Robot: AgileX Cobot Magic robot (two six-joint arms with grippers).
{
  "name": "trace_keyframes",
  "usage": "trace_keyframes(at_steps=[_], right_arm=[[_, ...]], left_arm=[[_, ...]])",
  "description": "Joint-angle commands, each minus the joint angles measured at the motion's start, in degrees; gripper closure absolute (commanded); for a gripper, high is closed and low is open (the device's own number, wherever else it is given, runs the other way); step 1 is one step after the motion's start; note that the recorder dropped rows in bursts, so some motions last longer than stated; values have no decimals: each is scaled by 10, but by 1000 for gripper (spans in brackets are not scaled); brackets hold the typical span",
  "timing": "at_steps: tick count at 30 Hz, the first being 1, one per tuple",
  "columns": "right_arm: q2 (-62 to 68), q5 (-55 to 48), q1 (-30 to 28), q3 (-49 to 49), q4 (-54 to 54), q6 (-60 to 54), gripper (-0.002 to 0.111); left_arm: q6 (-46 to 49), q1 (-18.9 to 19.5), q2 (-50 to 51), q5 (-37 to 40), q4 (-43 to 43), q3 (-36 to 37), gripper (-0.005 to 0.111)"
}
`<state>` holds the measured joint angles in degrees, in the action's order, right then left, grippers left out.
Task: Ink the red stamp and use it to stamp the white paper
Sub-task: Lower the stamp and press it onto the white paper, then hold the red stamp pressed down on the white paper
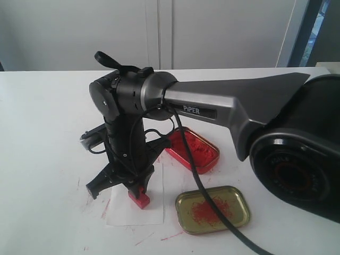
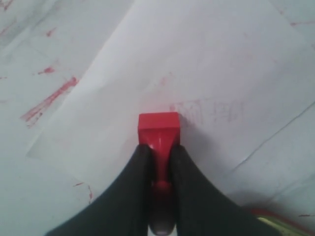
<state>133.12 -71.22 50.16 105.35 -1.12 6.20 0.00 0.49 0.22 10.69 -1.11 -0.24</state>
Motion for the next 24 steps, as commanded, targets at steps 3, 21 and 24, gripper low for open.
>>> trace_keyframes(at_steps=[3, 21, 24], right_arm=[[62, 96, 7, -28, -10, -13, 108], [0, 98, 7, -26, -16, -9, 108], [-15, 97, 7, -26, -13, -9, 108]], left_arm=[[0, -3, -2, -1, -4, 2, 107], [0, -3, -2, -1, -4, 2, 107], [0, -3, -2, -1, -4, 2, 107]])
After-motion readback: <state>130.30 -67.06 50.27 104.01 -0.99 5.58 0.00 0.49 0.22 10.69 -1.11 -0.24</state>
